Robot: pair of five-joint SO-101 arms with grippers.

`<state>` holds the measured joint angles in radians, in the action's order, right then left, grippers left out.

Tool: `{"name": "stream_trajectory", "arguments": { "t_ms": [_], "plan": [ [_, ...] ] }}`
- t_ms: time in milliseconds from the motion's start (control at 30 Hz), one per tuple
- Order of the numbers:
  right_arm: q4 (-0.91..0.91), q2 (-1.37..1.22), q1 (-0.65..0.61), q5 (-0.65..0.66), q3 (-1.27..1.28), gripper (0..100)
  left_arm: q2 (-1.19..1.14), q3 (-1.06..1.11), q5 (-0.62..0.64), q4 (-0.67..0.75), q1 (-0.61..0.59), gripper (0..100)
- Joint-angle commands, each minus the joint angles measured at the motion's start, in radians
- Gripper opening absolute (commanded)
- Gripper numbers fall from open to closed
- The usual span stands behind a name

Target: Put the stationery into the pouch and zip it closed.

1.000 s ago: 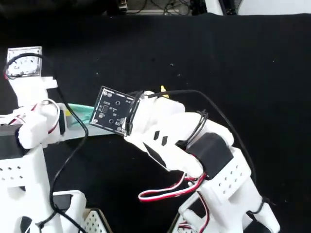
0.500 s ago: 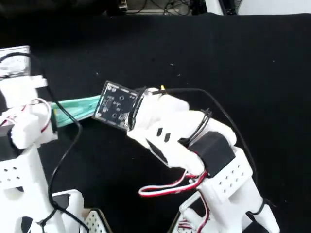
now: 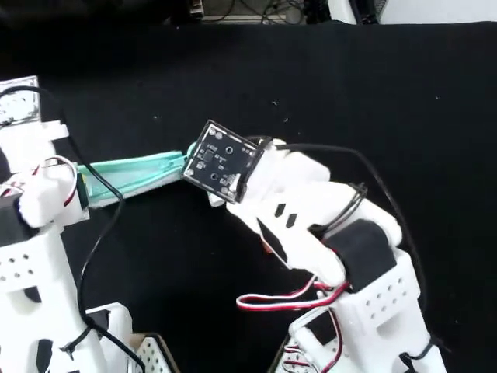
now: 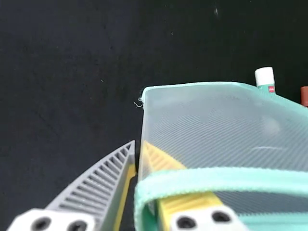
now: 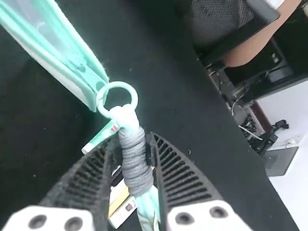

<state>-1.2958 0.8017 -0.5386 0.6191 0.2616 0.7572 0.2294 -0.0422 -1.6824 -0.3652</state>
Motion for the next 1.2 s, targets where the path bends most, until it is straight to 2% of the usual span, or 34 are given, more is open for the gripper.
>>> {"name": "stream_trajectory", "arguments": {
  "t_ms": [0, 67, 133, 267, 333, 400, 567, 667, 800, 1000, 1167],
  "plan": [
    [0.002, 0.039, 0.003, -0.009, -0.010, 1.1, 0.006, 0.012, -0.002, 0.031, 0.007, 3],
    [-0.005, 0.041, -0.043, -0.011, -0.012, 1.5, 0.006, 0.018, 0.000, 0.034, 0.039, 3],
    [-0.035, 0.041, -0.101, -0.034, -0.018, 5.9, 0.006, 0.018, 0.015, 0.034, 0.074, 3],
    [-0.147, 0.041, -0.181, -0.074, -0.070, 31.6, 0.006, 0.028, 0.061, 0.071, 0.113, 3],
    [-0.215, 0.041, -0.198, -0.071, -0.125, 40.4, 0.006, 0.054, 0.058, 0.101, 0.110, 3],
    [-0.290, 0.041, -0.199, -0.071, -0.213, 40.6, 0.006, 0.104, 0.055, 0.147, 0.105, 3],
    [-0.393, 0.033, -0.186, -0.080, -0.447, 30.6, 0.006, 0.222, 0.063, 0.275, 0.073, 3],
    [-0.374, 0.012, -0.087, -0.132, -0.418, 20.3, 0.006, 0.280, 0.063, 0.328, 0.059, 3],
    [-0.252, -0.044, 0.064, -0.215, -0.214, 0.6, 0.006, 0.340, 0.063, 0.373, -0.002, 3],
    [0.140, -0.133, 0.259, -0.302, 0.185, 10.0, 0.006, 0.430, 0.063, 0.440, -0.102, 3],
    [0.474, -0.286, 0.367, -0.408, 0.358, 18.4, 0.006, 0.469, 0.063, 0.459, -0.091, 3]
  ]
}}
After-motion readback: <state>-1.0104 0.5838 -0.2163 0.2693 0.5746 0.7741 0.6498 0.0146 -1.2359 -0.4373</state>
